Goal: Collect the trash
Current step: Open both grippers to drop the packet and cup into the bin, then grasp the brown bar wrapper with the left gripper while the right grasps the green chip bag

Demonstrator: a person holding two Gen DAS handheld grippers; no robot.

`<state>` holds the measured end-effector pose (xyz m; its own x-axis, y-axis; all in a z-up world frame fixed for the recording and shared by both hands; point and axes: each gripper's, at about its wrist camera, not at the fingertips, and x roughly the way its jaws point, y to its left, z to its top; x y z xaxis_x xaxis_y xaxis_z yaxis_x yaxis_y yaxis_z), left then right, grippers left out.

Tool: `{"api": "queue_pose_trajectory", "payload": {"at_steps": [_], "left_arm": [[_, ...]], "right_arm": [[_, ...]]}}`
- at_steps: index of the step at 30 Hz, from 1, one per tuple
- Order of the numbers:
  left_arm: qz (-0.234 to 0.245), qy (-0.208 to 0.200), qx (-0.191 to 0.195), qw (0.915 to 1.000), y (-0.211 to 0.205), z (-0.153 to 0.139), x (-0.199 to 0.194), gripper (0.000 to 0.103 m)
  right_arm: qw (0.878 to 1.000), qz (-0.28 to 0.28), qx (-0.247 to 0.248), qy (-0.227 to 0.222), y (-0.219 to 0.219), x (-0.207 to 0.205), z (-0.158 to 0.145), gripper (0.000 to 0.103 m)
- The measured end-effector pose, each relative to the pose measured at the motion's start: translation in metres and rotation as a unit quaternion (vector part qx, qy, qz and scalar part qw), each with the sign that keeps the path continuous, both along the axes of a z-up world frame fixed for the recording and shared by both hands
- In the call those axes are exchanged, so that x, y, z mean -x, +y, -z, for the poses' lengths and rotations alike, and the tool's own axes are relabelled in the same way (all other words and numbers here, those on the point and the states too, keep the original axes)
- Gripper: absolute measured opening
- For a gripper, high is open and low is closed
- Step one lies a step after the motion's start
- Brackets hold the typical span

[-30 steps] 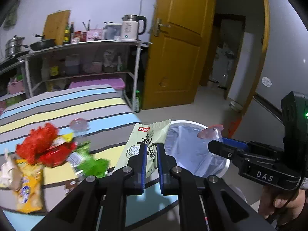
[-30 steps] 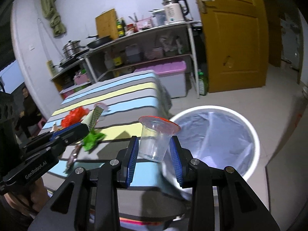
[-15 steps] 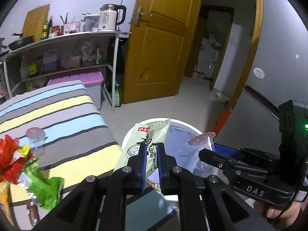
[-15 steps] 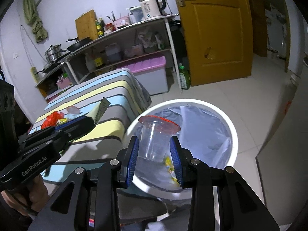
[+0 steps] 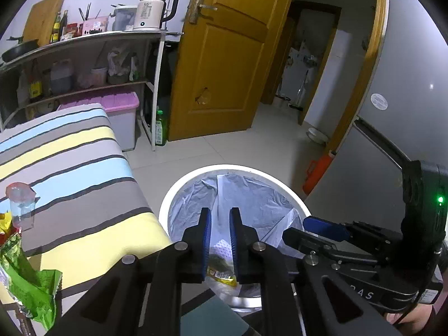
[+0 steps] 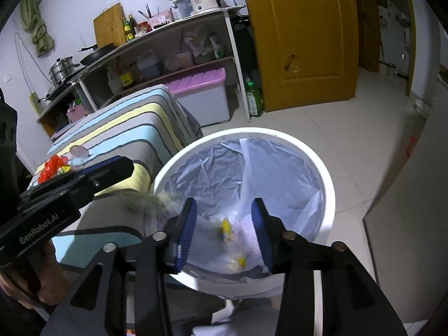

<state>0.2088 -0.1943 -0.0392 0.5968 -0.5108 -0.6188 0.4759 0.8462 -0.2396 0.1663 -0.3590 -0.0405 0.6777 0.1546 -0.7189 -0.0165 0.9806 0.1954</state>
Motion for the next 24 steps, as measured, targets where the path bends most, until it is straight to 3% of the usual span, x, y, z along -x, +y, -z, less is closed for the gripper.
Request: {"api": "queue_pose_trajectory", "payload": {"at_steps": [13,24], "left_arm": [[-0.018,-0.026,0.009,0.9995,0.02,-0.017,0.02,0.017],[-0.05,-0.056,0.007,0.9971,0.058,-0.04,0.059,0.018]], "right_arm": [[0.999,-0.008,0.012,-0.035,0.012,0.015,-0.021,0.043],[0.996,-0.057,0.015,-0.073,0.054,0.04,-0.048,0.043]]}}
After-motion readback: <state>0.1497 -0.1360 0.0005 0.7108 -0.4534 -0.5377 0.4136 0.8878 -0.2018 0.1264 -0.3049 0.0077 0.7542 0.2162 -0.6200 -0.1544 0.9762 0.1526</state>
